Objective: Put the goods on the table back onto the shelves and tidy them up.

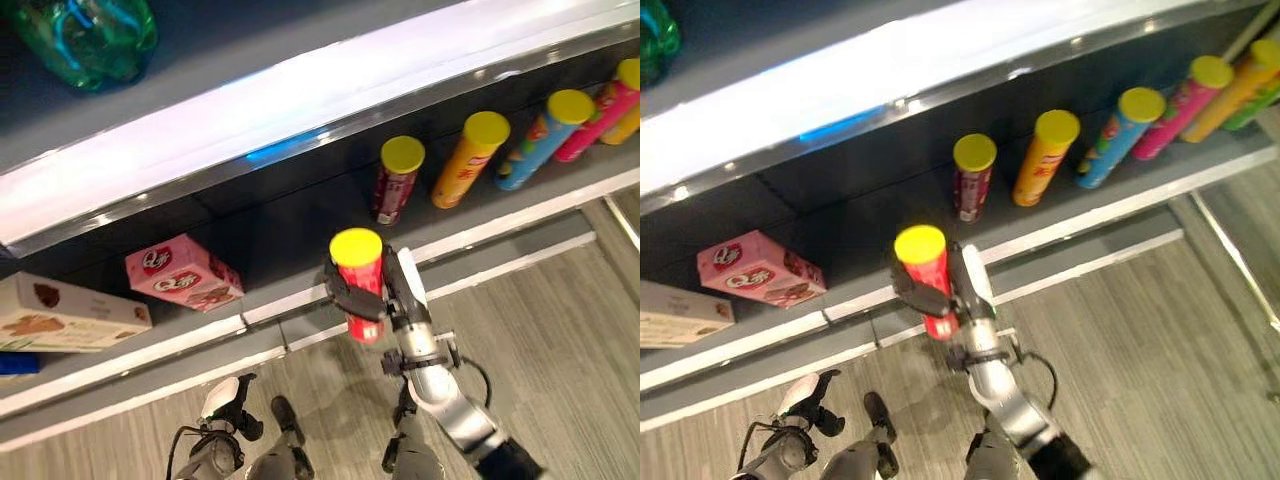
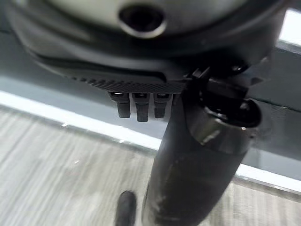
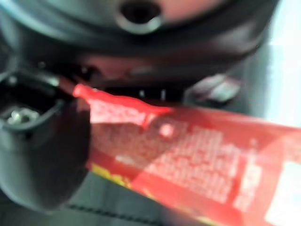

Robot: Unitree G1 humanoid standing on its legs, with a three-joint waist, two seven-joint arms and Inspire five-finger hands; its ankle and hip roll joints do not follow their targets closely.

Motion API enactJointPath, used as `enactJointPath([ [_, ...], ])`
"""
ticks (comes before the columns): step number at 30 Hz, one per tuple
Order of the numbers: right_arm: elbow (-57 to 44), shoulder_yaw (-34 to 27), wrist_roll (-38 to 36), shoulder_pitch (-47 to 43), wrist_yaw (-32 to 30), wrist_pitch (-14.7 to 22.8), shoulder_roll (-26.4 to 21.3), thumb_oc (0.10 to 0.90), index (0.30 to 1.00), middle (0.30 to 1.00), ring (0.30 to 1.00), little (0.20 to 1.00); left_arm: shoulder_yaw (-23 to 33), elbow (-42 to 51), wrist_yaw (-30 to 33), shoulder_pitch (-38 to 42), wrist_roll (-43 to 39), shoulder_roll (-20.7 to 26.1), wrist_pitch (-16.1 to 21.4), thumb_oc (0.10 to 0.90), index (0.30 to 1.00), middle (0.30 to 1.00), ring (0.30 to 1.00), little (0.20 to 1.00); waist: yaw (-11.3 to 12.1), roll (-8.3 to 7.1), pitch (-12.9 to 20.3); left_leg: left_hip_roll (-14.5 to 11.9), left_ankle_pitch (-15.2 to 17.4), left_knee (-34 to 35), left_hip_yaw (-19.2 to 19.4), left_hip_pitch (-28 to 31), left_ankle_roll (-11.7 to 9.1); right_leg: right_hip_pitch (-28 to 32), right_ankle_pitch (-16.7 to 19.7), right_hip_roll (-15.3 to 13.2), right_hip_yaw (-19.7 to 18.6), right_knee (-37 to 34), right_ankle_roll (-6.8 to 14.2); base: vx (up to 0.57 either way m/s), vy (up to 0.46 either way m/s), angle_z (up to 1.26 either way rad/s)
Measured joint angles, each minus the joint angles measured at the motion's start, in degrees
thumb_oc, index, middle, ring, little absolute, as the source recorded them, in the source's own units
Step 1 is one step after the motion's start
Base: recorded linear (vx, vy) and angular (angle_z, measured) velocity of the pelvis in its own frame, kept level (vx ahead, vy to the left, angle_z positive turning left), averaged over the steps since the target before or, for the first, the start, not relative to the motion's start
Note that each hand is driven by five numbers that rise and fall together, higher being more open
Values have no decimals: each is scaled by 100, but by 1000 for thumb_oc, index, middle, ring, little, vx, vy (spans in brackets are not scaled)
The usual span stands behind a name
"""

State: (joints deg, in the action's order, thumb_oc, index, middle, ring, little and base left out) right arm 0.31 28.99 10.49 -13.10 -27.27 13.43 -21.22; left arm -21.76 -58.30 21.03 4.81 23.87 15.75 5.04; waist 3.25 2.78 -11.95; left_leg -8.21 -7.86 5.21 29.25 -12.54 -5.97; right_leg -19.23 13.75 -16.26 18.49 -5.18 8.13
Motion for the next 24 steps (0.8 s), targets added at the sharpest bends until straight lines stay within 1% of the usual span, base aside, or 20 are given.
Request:
enactJointPath([
  [5,8,41,222,-281,-237,-19,28,400,300,300,300,300,55,-202,10,-101,-149,-23,-21,800,900,900,900,900,248,22,0,13,-10,-3,-151,-170,12,-43,-2,-6,169,0,0,31,-14,16],
  [9,8,18,347,-521,-526,-19,88,400,300,300,300,300,16,-180,12,-107,-249,-24,-13,800,900,900,900,900,271,19,-1,14,-18,-2,-154,-256,23,-123,-2,-6,169,0,0,13,-1,3],
  [13,-7,-160,897,-878,-1132,-25,140,400,300,300,300,300,-74,-110,120,-69,-311,-26,88,800,900,900,900,900,262,30,-7,7,-45,-2,-149,-408,40,-287,-1,-1,160,0,1,7,-2,-4],
  [14,-9,-267,1122,-980,-1439,-43,156,400,300,300,300,300,-79,-55,126,-60,-321,-31,123,800,900,900,900,900,282,38,-12,0,-52,-2,-148,-451,39,-334,0,-7,157,0,1,0,0,0],
  [17,-8,-368,1423,-1194,-1847,-98,160,400,300,300,300,300,-162,2,199,-14,-350,-35,186,800,900,900,900,900,321,121,-63,-1,-54,-2,-148,-483,39,-366,0,2,156,-1,1,0,0,0],
  [19,-8,-368,1689,-1475,-2168,-175,164,400,300,300,300,300,-232,110,256,7,-351,-37,241,800,900,900,900,900,403,265,-141,1,-54,-2,-144,-515,39,-409,0,-1,158,-1,1,0,0,0],
  [20,-9,-366,1741,-1548,-2216,-177,168,400,300,300,300,300,-249,131,275,9,-351,-37,260,800,900,900,900,900,421,301,-159,2,-54,-2,-144,-537,39,-434,0,0,158,-1,1,0,0,0],
  [21,-9,-354,1906,-1689,-2323,-179,175,400,300,300,300,300,-271,198,341,7,-351,-39,273,800,900,900,900,900,457,388,-205,3,-54,-2,-146,-603,39,-496,0,0,158,0,1,0,0,0],
  [22,-27,-343,1974,-1749,-2419,-179,185,400,300,300,300,300,-278,265,352,11,-351,-39,325,800,900,900,900,900,534,445,-236,11,-62,-2,-140,-690,50,-584,3,-2,159,0,-1,5,10,3],
  [23,-27,-326,1998,-1747,-2431,-184,186,400,300,300,300,300,-287,283,352,10,-350,-39,348,800,900,900,900,900,555,488,-265,14,-62,-2,-150,-710,50,-584,3,-7,163,0,-2,3,23,3],
  [24,-27,-292,2009,-1748,-2432,-185,193,400,300,300,300,300,-293,293,353,11,-350,-39,355,800,900,900,900,900,562,492,-276,20,-62,-3,-148,-718,50,-594,3,-26,164,0,-1,4,29,5],
])
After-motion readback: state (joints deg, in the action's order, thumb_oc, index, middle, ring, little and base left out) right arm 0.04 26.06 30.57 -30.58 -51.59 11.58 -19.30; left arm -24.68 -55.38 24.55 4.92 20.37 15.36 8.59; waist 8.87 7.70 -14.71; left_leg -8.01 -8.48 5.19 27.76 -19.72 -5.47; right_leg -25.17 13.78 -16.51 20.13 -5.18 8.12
